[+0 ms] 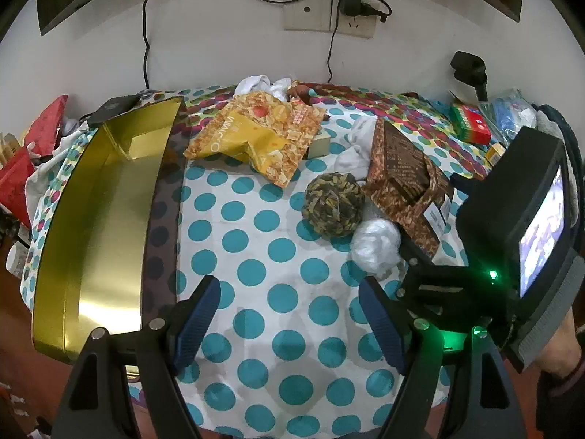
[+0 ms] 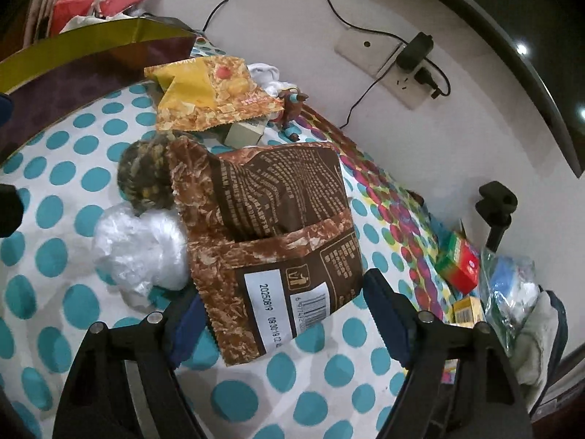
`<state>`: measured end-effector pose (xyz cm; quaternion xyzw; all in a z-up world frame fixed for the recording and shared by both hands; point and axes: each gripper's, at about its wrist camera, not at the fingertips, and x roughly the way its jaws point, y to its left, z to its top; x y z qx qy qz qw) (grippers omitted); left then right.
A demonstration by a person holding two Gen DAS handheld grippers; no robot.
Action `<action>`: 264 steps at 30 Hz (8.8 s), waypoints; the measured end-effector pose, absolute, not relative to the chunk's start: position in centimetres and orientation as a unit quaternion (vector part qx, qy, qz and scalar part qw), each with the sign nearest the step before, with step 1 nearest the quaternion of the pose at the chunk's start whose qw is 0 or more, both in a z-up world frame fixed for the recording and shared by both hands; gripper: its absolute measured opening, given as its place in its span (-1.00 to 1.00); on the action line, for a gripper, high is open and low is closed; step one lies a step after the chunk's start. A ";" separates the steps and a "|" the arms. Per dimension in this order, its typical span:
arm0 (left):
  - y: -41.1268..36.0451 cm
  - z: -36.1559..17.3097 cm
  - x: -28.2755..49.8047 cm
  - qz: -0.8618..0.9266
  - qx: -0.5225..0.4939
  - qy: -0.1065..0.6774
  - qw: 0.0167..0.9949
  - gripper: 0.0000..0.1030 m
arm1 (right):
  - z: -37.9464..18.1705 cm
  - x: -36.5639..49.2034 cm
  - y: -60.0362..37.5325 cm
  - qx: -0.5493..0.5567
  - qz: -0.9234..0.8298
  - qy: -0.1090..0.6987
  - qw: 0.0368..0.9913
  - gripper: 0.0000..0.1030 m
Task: Organize objects
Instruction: 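Grasp the brown snack bag with the right tool while the left tool reaches the knitted ball, then grasp the knitted ball with the left tool, carry it over the gold tray, release, then carry the brown snack bag with the right tool into the gold tray and release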
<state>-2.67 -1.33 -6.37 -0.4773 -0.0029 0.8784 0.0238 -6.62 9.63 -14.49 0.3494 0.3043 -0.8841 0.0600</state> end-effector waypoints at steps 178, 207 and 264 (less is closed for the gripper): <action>-14.9 -1.8 1.3 0.903 -0.402 -0.050 -0.139 0.30 | -7.7 -5.9 17.6 0.297 -0.946 0.118 0.055 0.34; -26.3 -0.8 7.9 0.888 -0.379 -0.137 -0.221 0.30 | -2.5 -7.7 -10.3 0.231 -0.903 0.253 0.259 0.34; -27.8 -1.3 7.3 0.879 -0.397 -0.156 -0.210 0.30 | -5.0 -16.1 -17.8 0.278 -0.879 0.265 0.283 0.71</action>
